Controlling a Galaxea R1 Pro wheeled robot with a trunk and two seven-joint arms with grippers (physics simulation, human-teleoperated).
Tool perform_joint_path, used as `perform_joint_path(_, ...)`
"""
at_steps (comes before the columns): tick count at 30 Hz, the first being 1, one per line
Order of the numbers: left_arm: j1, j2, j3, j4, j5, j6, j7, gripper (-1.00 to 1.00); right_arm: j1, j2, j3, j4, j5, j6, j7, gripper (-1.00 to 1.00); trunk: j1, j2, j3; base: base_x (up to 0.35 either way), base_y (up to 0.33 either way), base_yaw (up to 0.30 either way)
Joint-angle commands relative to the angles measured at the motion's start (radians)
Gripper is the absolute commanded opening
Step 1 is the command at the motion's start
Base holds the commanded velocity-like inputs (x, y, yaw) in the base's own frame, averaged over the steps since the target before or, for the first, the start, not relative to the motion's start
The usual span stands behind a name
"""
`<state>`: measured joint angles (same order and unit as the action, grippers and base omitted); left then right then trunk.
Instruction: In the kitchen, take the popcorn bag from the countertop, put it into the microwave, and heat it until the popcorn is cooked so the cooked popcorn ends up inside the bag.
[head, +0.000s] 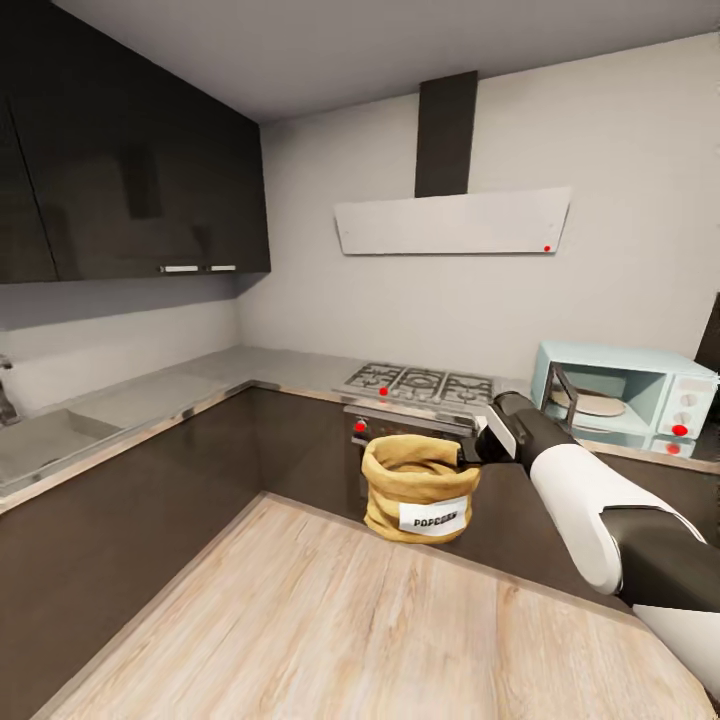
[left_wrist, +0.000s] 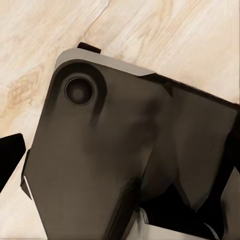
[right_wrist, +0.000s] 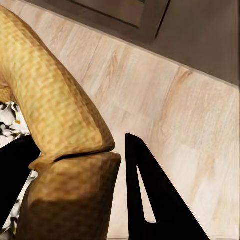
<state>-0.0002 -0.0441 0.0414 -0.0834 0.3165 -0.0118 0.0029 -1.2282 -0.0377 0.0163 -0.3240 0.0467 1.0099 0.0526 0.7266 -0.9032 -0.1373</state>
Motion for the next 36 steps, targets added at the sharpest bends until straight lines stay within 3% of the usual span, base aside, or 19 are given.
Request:
perform_joint_path(1,0.0,-0.001,0.003,-0.001,0.003,-0.002,0.001,1.0,-0.001,0.0,0.002,-0.001,0.004,0.004,0.006,-1.0,0.0,-0.001,-0.001,-0.333,0.0,0.0)
perform_joint_path(14,0.0,0.0,0.004,-0.001,0.004,-0.001,0.001,1.0,-0.001,-0.004,0.001,0.025,0.008,0.004,0.005,-1.0,0.0,-0.001,-0.001,-0.314,0.0,-0.014)
perform_joint_path(36,-0.001,-0.001,0.0,-0.001,0.002,-0.001,0.0,1.0,-0.001,-0.009,0.001,0.023,0.012,0.003,0.003,-1.0,0.0,-0.001,-0.001,-0.007,0.0,-0.237)
